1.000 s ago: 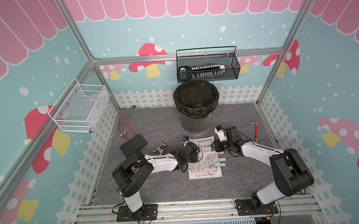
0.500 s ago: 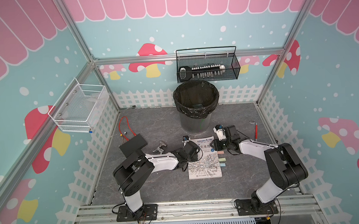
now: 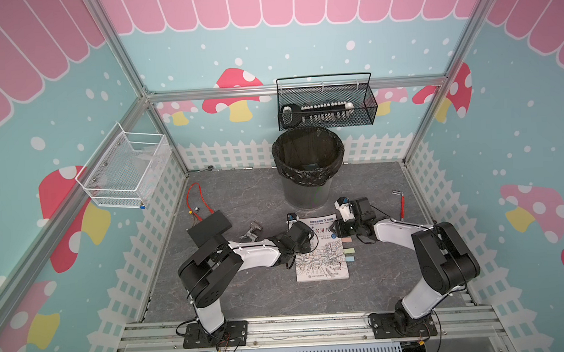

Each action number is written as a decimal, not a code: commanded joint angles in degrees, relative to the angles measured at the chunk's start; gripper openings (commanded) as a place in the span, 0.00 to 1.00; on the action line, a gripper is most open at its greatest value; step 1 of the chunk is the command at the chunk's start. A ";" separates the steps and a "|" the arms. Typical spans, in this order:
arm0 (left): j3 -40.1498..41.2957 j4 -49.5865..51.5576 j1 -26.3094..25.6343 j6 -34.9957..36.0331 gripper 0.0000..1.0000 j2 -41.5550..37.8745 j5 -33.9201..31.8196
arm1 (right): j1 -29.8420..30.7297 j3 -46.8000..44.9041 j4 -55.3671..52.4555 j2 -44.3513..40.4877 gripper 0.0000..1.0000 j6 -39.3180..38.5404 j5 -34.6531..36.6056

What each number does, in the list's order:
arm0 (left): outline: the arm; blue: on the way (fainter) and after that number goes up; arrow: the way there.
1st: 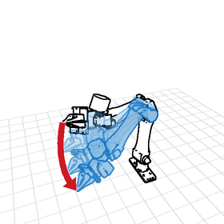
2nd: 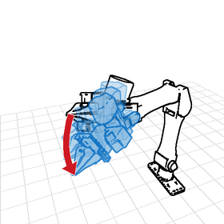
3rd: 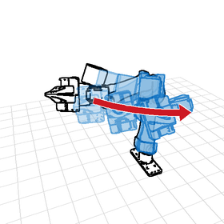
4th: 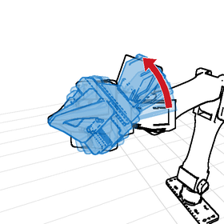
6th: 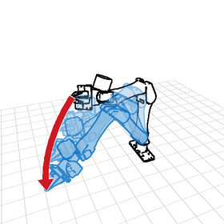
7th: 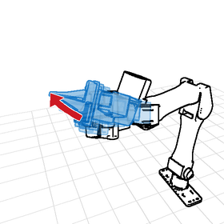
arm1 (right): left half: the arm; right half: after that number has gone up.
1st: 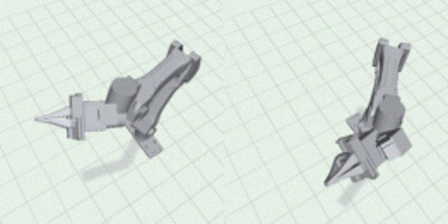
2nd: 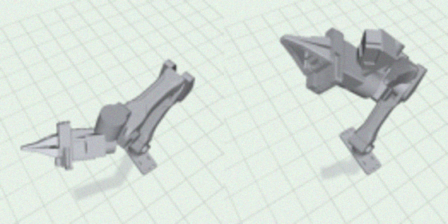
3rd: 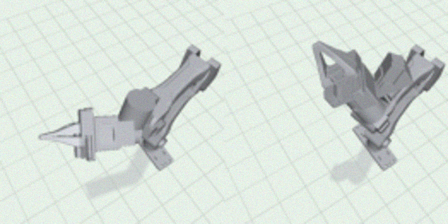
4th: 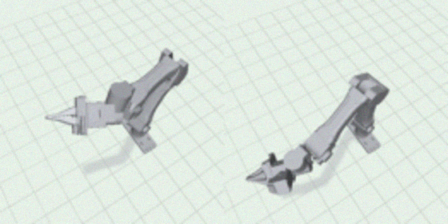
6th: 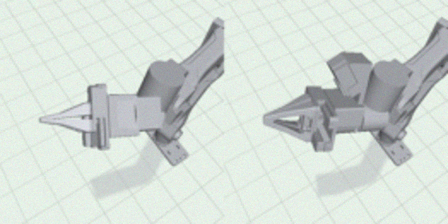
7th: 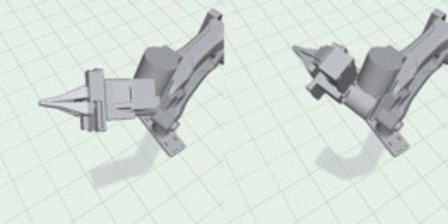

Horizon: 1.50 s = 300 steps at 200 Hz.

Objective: Peel off the used sticky note
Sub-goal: Open the book at the center of the board.

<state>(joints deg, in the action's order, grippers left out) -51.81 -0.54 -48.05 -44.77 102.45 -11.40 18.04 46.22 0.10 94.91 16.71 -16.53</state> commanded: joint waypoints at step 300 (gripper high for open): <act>4.70 3.26 3.40 0.88 0.00 6.92 2.09 | -0.20 2.04 -3.92 0.10 0.50 -0.84 3.53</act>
<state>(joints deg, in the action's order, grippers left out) -51.48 -9.78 -45.65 -44.36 106.10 -10.31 17.89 47.00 -2.79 93.97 16.10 -14.92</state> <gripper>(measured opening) 0.042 0.503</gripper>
